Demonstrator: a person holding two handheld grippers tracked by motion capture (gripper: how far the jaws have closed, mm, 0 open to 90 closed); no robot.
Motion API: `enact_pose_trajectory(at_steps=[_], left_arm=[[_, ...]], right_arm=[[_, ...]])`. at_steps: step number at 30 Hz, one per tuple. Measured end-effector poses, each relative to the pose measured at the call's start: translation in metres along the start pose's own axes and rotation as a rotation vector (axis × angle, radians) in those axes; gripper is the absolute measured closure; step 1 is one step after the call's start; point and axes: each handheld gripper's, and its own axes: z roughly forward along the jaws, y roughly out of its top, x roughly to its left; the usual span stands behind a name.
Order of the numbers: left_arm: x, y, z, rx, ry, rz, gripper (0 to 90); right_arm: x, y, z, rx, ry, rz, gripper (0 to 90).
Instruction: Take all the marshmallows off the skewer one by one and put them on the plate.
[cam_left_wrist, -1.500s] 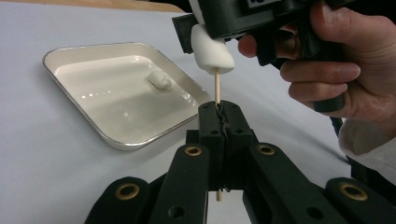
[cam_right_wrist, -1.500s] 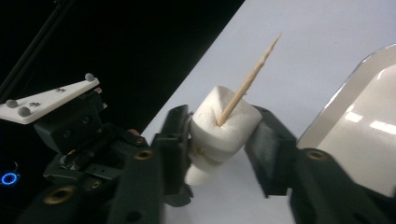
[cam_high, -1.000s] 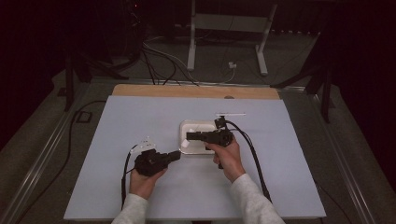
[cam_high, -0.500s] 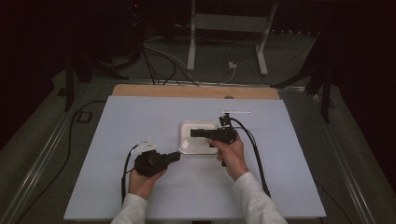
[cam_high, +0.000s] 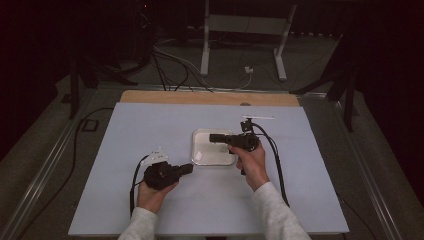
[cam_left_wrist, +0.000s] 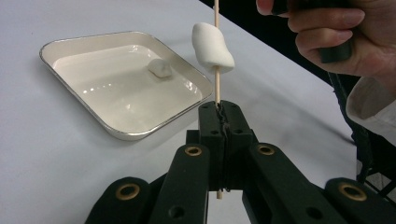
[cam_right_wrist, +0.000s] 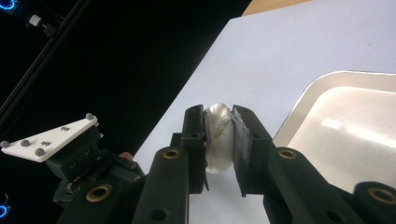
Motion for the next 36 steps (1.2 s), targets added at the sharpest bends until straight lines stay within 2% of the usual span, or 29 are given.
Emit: enact_pose_trajectory(at_steps=[9, 18, 20, 22, 23, 24, 26, 28, 33, 36], left_arm=[[0.0, 0.0, -0.001, -0.003, -0.006, 0.003, 90.0], [0.001, 0.001, -0.004, -0.006, -0.006, 0.009, 90.0], [0.002, -0.001, -0.005, 0.031, 0.022, 0.027, 90.0], [0.008, -0.005, -0.009, 0.004, 0.013, -0.016, 90.0], [0.011, -0.005, -0.01, -0.015, 0.011, -0.031, 90.0], [0.011, -0.004, -0.011, -0.03, 0.007, -0.037, 90.0], [0.011, -0.003, -0.01, -0.035, 0.008, -0.037, 90.0], [0.01, -0.003, -0.009, -0.028, 0.017, -0.034, 90.0], [0.011, -0.003, -0.011, -0.041, 0.03, -0.043, 90.0], [0.012, -0.004, -0.011, -0.039, 0.036, -0.045, 90.0]], right_arm=[[0.0, 0.003, -0.004, -0.019, -0.004, 0.004, 77.6], [0.0, 0.007, -0.008, -0.061, -0.006, 0.013, 78.8], [-0.002, 0.008, -0.011, -0.091, -0.018, 0.023, 79.6], [-0.008, 0.015, -0.025, -0.167, -0.035, 0.052, 79.6], [-0.009, 0.019, -0.031, -0.176, -0.066, 0.028, 79.2], [-0.008, 0.021, -0.034, -0.156, -0.116, -0.012, 78.5], [-0.007, 0.021, -0.031, -0.095, -0.156, -0.06, 76.1], [-0.006, 0.017, -0.022, -0.038, -0.227, -0.117, 74.2], [-0.02, 0.003, 0.003, 0.046, -0.287, -0.105, 72.0], [-0.026, -0.003, 0.011, 0.08, -0.305, -0.102, 62.9]])
